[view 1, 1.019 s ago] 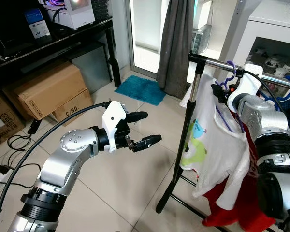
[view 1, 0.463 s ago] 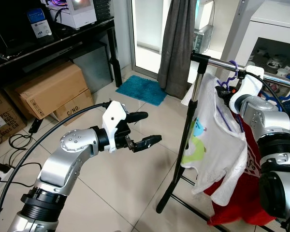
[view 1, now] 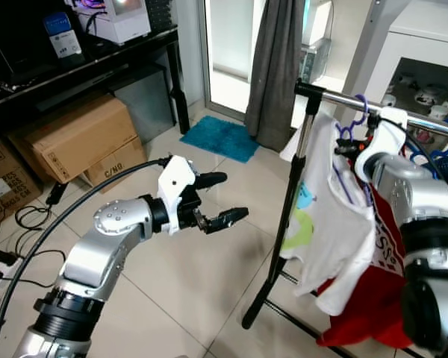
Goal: Hang hanger
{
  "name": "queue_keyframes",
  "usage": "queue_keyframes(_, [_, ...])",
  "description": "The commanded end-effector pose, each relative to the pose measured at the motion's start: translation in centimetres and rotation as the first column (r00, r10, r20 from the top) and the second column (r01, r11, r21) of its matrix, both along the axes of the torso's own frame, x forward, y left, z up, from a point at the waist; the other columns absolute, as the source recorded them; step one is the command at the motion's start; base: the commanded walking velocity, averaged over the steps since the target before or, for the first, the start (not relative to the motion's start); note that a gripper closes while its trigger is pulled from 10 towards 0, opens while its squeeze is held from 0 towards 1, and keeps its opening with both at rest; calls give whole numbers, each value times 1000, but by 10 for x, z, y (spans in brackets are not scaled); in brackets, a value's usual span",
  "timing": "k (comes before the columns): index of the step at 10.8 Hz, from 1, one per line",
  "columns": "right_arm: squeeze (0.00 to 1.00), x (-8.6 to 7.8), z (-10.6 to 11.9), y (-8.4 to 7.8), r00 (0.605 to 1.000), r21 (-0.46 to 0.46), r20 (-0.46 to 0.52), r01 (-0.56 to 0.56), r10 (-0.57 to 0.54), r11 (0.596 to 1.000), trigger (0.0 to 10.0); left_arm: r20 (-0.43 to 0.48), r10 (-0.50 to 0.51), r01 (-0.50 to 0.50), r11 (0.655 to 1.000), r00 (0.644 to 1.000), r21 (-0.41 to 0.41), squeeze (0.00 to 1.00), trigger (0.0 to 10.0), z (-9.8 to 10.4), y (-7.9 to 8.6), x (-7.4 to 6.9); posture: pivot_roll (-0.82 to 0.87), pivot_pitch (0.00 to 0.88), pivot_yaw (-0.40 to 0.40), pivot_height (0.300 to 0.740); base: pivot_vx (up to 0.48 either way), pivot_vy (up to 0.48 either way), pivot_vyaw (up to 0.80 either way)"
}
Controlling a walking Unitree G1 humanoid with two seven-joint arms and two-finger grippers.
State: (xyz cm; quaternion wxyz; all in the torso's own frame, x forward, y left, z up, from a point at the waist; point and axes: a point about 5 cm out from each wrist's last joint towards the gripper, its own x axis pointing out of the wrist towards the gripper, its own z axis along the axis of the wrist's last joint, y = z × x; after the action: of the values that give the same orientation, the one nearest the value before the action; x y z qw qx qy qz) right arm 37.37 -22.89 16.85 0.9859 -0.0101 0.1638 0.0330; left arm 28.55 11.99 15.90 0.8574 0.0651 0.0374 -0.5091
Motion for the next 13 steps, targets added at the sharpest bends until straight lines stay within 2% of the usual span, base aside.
queue_keyframes(1, [0,-2,-1,3,1000,14,-5,-8,8,1000,0,19,13,-13,1000,1000,6,0,10000,3,2,4,-127,0,85,740,0,0,0])
queue_keyframes(4, [0,-6,2,4,1000,19,17,3,-4,1000,0,25,22,-22,1000,999,3,0,10000,4,-2,5,-129,0,91,740,0,0,0])
queue_keyframes(5, [0,-6,7,3,998,3,55,12,-12,1000,0,41,57,-57,998,998,6,0,10000,4,-1,9,-131,0,98,740,0,0,0])
queue_keyframes(6, [0,-6,14,5,995,-21,95,13,-11,1000,0,79,136,-136,991,988,-5,0,10000,6,1,15,-129,0,100,740,0,0,0])
queue_keyframes(8, [0,-7,20,7,992,-40,123,17,-12,999,0,91,179,-177,984,980,-25,0,10000,8,1,18,-129,0,101,740,0,0,0])
queue_keyframes(9, [0,-7,36,8,972,-77,235,43,-24,996,0,100,218,-216,976,971,-38,0,10000,9,0,20,-130,0,103,740,0,0,0])
queue_keyframes(10, [0,-9,44,7,954,-99,296,70,-38,993,0,107,235,-232,972,966,-44,0,10000,9,1,22,-130,0,104,740,0,0,0])
queue_keyframes(12, [0,-18,51,12,928,-143,371,86,-27,986,0,109,254,-251,967,961,-46,0,10000,9,2,23,-131,0,106,740,0,0,0])
queue_keyframes(13, [0,-27,46,19,931,-166,365,60,5,984,0,95,293,-291,956,951,-40,0,10000,5,4,23,-131,0,103,740,0,0,0])
